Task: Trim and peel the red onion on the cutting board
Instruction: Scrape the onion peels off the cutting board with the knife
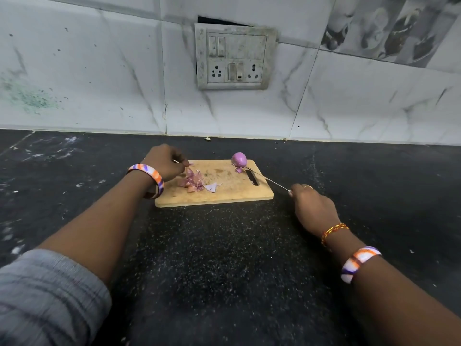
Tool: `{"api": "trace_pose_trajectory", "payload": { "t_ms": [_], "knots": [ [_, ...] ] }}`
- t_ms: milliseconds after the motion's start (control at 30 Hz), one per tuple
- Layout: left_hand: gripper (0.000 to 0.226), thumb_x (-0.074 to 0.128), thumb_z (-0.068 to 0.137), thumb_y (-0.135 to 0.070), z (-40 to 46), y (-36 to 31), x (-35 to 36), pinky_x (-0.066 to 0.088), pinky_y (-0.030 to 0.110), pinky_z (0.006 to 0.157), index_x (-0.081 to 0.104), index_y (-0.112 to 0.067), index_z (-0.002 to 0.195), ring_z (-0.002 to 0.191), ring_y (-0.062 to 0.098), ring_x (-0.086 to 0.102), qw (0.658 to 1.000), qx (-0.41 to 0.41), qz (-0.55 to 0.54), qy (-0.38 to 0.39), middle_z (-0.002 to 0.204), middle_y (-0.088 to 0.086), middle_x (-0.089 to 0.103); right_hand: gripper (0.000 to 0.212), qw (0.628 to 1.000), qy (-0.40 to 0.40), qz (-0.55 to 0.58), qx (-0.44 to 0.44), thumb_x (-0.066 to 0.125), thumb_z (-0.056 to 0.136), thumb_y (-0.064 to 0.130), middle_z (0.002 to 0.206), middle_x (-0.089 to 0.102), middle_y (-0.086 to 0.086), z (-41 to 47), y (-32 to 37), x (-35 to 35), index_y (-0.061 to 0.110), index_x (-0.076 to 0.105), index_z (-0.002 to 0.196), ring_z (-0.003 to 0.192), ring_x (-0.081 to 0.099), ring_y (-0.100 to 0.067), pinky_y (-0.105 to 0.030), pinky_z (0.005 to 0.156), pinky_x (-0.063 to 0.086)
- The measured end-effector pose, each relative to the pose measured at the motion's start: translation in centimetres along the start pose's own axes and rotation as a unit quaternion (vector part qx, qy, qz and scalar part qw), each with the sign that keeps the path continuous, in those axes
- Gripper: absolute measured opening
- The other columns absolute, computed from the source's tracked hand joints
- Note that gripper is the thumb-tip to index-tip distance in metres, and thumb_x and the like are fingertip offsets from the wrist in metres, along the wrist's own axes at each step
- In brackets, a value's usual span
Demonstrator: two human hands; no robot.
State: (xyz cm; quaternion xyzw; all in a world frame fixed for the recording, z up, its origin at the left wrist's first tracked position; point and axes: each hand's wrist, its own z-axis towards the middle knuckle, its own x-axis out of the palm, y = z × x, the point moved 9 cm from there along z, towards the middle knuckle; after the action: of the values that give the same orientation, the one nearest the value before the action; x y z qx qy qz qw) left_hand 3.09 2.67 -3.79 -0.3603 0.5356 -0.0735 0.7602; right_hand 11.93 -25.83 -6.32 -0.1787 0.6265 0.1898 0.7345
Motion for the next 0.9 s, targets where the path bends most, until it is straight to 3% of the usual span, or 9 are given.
{"api": "trace_pose_trajectory", "payload": {
  "t_ms": [167, 500, 700, 900],
  "knots": [
    [0.019, 0.057, 0.083, -0.008, -0.4, 0.1, 0.4, 0.039, 0.028, 0.075, 0.071, -0.008, 0.095, 0.086, 0.022, 0.054, 1.0, -0.008, 0.004, -0.008, 0.107, 0.014, 0.065, 0.022, 1.0, 0.019, 0.003, 0.01, 0.038, 0.095, 0.013, 0.112, 0.058, -0.014, 0.0, 0.0, 0.3, 0.009, 0.049, 0.114, 0.098, 0.059, -0.031, -0.037, 0.07, 0.044],
    [0.021, 0.053, 0.084, -0.003, -1.2, 2.1, -1.4, 0.038, 0.026, 0.078, 0.071, -0.005, 0.095, 0.086, 0.019, 0.051, 0.999, -0.023, 0.004, -0.029, 0.11, 0.017, 0.066, 0.023, 0.999, 0.019, 0.036, -0.028, 0.042, 0.092, 0.007, 0.107, 0.06, -0.014, 0.9, 3.1, 0.1, 0.012, 0.052, 0.111, 0.094, 0.06, -0.03, -0.044, 0.079, 0.053],
    [0.021, 0.054, 0.086, -0.007, -1.4, 2.7, -1.4, 0.041, 0.029, 0.083, 0.069, -0.004, 0.1, 0.096, 0.027, 0.058, 0.999, -0.031, -0.013, -0.042, 0.113, 0.017, 0.065, 0.025, 0.999, 0.032, 0.008, -0.005, 0.04, 0.093, 0.009, 0.109, 0.06, -0.015, 0.7, 5.1, 0.3, 0.007, 0.05, 0.116, 0.098, 0.062, -0.031, -0.045, 0.085, 0.052],
    [0.037, 0.043, 0.094, -0.026, -1.2, 4.0, -2.2, 0.042, 0.037, 0.091, 0.061, -0.001, 0.115, 0.11, 0.035, 0.056, 0.987, -0.077, -0.064, -0.129, 0.118, 0.021, 0.062, 0.025, 0.995, 0.033, 0.046, -0.084, 0.035, 0.093, 0.005, 0.111, 0.06, -0.014, -2.2, 10.7, 0.7, 0.009, 0.048, 0.113, 0.099, 0.061, -0.033, -0.044, 0.081, 0.048]
  ]
}}
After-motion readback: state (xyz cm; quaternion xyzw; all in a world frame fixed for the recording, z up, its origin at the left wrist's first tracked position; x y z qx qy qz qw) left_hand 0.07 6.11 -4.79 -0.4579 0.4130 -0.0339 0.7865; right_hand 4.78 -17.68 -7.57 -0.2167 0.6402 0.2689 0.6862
